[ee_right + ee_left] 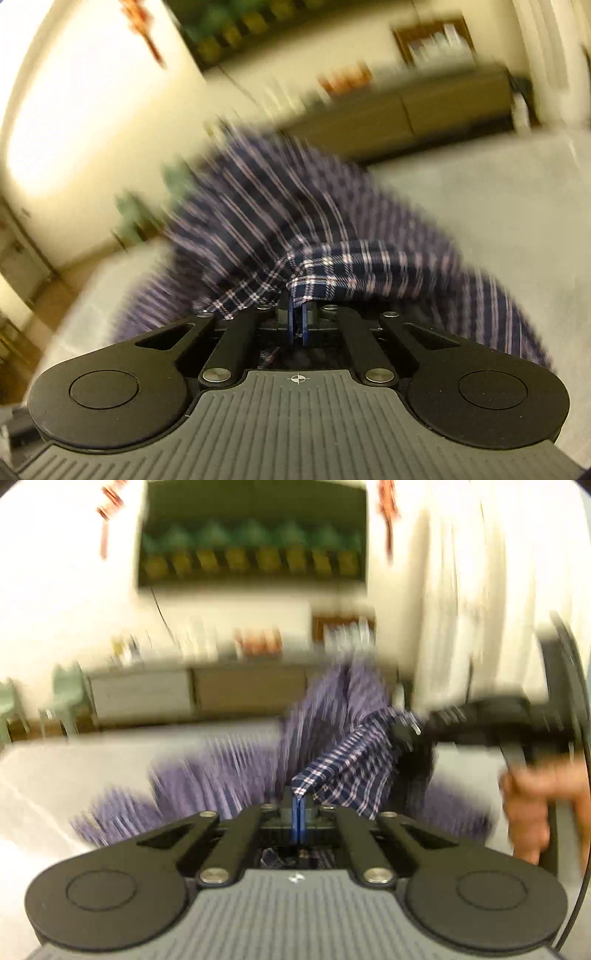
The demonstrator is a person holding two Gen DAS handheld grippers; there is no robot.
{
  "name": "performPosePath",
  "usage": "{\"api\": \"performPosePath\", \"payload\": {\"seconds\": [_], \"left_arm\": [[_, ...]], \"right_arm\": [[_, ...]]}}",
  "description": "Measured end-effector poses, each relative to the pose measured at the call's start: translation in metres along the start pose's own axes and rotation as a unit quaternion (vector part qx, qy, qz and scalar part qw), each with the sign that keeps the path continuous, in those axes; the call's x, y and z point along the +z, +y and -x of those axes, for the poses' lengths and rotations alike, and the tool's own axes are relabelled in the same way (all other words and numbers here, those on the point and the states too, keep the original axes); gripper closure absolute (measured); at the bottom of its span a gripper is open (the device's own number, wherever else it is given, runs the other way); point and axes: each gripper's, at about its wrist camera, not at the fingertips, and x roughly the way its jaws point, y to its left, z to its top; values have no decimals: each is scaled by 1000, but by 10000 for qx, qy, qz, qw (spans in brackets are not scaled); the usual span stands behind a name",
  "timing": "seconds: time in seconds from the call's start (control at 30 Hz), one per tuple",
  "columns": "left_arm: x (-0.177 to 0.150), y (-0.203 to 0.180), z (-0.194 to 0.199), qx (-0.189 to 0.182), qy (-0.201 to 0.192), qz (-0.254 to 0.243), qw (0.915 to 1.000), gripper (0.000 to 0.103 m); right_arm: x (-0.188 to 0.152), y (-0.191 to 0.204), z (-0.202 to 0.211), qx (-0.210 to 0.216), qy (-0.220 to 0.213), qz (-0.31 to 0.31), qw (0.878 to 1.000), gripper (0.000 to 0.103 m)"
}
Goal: Fold clothes
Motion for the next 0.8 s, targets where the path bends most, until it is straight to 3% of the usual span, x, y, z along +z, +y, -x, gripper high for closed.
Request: {"api": "performPosePath", "payload": {"seconds": [0.1,0.13,0.17,0.2,0.23,0.3,0.33,0.37,0.4,0.43,0.47,0.53,0.63,0.8], "left_arm": [[25,8,81,-283,-969,-90,9948,102],[21,6,101,-403,-1032,-206,9936,102],[9,3,110,-602,-800,-282,9946,102],[-10,-4,107,-828,-328,-362,9954,101],[-30,-11,104,-1027,142,-463,9935,101],[-81,-31,87,-985,1015,-1031,9846,100],[-99,-37,83,-881,1246,-1241,9805,93],[-101,-34,84,-849,1227,-1212,9813,85],[-103,-32,85,-817,1209,-1184,9822,81],[-104,-29,87,-785,1190,-1156,9830,65],[-104,-26,88,-755,1162,-1114,9841,38],[-83,-10,91,-677,962,-759,9902,21],[-50,17,77,-267,1045,-256,9938,23],[-37,50,54,112,1250,124,9920,22]], "right_arm": [[22,30,72,910,-1007,237,9905,102],[27,40,98,1201,-1304,364,9835,102],[27,44,118,1387,-1469,528,9780,102],[24,47,135,1446,-1544,755,9745,103],[17,44,133,1175,-1265,831,9815,103],[5,37,127,622,-695,975,9909,101],[-4,25,109,196,-146,882,9958,95],[-11,13,92,-322,296,723,9964,86],[-14,6,82,-515,466,684,9952,86],[-17,-2,73,-703,634,646,9934,82],[-15,-7,74,-731,576,537,9942,63],[-13,-11,76,-697,423,324,9961,38],[-8,-5,76,-577,202,118,9981,19],[-10,0,49,-686,275,158,9971,6]]}}
